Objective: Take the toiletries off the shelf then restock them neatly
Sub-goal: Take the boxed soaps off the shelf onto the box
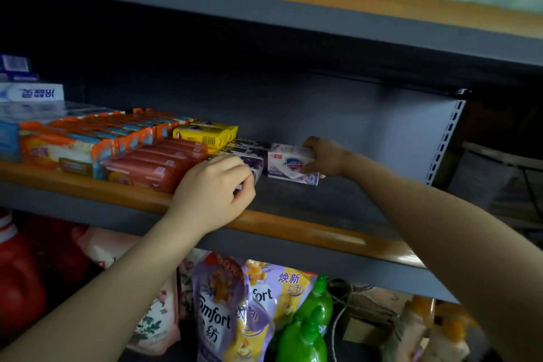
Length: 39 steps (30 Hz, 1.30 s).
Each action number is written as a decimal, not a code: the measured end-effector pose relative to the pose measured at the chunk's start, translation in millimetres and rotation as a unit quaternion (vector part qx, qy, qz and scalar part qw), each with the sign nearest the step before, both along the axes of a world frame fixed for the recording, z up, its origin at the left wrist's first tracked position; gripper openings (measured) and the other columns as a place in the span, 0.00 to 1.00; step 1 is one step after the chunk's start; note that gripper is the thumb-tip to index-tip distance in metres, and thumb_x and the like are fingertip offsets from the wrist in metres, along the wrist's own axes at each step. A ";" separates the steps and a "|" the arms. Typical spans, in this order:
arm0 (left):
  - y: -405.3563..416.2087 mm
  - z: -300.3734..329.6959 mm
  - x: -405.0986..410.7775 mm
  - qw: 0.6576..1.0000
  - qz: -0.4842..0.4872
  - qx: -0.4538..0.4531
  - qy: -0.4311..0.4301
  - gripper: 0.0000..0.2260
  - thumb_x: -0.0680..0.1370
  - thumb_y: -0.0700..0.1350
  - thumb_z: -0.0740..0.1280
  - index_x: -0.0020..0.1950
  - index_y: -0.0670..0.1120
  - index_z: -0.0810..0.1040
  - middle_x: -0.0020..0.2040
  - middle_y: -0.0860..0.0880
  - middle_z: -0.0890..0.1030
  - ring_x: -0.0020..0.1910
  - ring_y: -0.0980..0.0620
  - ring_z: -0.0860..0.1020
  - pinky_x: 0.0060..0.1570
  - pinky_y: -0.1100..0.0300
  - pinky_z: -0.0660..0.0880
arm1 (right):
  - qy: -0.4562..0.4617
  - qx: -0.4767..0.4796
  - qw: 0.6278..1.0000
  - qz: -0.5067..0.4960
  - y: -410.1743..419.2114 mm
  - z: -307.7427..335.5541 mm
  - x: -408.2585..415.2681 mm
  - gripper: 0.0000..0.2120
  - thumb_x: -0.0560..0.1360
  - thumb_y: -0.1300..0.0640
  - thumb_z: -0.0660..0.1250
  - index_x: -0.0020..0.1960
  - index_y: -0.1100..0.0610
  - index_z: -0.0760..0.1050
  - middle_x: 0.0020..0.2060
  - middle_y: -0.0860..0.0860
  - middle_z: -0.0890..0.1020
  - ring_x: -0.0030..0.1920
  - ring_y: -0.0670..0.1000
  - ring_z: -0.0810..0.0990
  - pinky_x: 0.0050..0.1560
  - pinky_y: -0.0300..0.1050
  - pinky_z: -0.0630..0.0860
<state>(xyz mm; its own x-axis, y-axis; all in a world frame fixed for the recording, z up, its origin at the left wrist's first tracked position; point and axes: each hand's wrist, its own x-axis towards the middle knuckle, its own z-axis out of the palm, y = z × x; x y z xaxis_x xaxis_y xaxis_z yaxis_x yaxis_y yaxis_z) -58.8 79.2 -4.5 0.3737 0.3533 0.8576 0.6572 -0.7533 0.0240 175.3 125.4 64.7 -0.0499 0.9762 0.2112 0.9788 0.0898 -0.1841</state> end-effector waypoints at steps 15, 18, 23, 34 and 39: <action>-109.2 -22.3 16.4 0.935 -0.274 -0.131 -0.184 0.37 0.65 0.56 0.71 0.70 0.60 0.58 0.67 0.63 0.66 0.65 0.63 0.69 0.63 0.64 0.69 | 0.545 0.071 0.796 0.253 -215.2 -45.4 -24.7 0.14 0.66 0.62 0.73 0.50 0.55 0.75 0.42 0.47 0.83 0.42 0.45 0.81 0.43 0.38 0.79; -119.5 -33.8 11.6 0.920 -0.288 -0.209 -0.162 0.36 0.63 0.64 0.72 0.67 0.72 0.58 0.67 0.64 0.69 0.66 0.58 0.70 0.62 0.50 0.72 | 0.619 0.000 0.751 0.231 -214.6 -78.2 -19.8 0.16 0.64 0.55 0.74 0.50 0.56 0.77 0.45 0.51 0.84 0.43 0.48 0.82 0.45 0.41 0.79; -133.8 -47.3 6.5 0.898 -0.301 -0.289 -0.139 0.32 0.63 0.64 0.73 0.63 0.74 0.62 0.62 0.65 0.74 0.60 0.59 0.75 0.59 0.60 0.73 | 0.641 0.003 0.728 0.242 -219.0 -106.1 -14.0 0.24 0.59 0.56 0.80 0.52 0.58 0.76 0.45 0.51 0.84 0.44 0.48 0.82 0.45 0.40 0.78; -156.9 -68.7 9.7 0.965 -0.164 -0.185 -0.085 0.24 0.65 0.54 0.72 0.59 0.58 0.69 0.53 0.63 0.72 0.53 0.73 0.70 0.51 0.78 0.65 | 0.465 0.028 0.864 0.191 -235.9 -140.7 -8.1 0.19 0.68 0.70 0.71 0.50 0.51 0.71 0.52 0.55 0.77 0.49 0.50 0.79 0.53 0.51 0.77; -146.9 -77.5 4.1 0.979 -0.147 -0.123 -0.075 0.21 0.67 0.42 0.73 0.56 0.55 0.70 0.53 0.65 0.73 0.56 0.56 0.71 0.56 0.56 0.70 | 0.234 0.271 0.914 0.193 -246.3 -144.8 -7.5 0.18 0.68 0.59 0.71 0.56 0.50 0.73 0.53 0.44 0.75 0.55 0.47 0.75 0.56 0.44 0.74</action>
